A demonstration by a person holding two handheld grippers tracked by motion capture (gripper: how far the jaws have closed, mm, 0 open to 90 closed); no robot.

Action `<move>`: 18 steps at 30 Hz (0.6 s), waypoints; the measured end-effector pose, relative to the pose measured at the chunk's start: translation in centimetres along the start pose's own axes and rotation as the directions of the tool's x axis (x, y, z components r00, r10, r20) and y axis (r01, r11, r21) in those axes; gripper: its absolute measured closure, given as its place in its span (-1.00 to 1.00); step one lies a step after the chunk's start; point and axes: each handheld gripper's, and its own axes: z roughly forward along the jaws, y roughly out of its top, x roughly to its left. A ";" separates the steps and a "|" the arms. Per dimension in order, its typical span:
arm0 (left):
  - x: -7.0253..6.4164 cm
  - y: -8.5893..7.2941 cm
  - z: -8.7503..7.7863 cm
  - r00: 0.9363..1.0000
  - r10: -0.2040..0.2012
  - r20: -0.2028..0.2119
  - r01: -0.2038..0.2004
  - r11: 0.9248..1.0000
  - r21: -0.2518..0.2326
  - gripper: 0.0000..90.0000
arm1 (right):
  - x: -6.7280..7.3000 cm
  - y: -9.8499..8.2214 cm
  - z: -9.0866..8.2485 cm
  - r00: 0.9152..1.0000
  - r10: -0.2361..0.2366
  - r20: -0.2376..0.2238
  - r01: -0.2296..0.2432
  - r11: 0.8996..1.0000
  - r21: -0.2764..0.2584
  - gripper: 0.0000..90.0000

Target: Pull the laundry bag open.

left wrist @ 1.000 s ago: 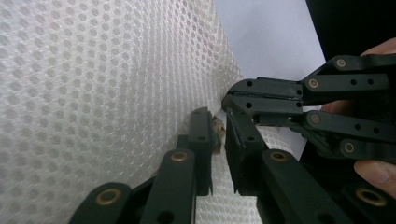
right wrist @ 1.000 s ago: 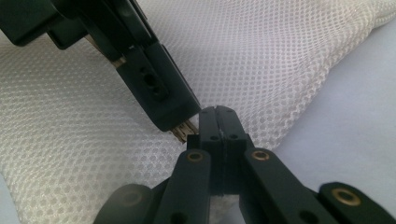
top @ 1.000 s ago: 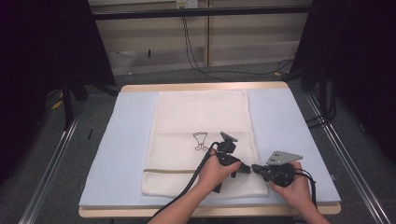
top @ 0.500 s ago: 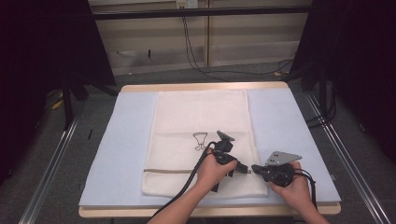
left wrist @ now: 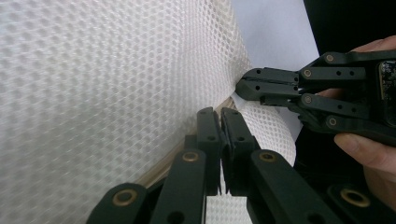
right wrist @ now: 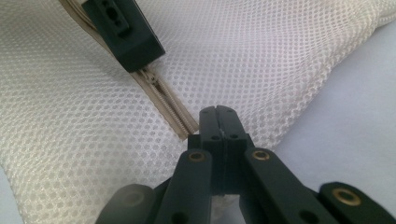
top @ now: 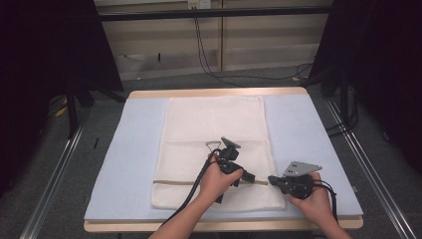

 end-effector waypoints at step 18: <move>1.5 -0.7 -2.3 0.999 -0.033 -0.003 0.033 0.999 -0.005 0.94 | 0.0 0.0 0.0 1.000 0.003 0.000 -0.003 1.000 -0.001 1.00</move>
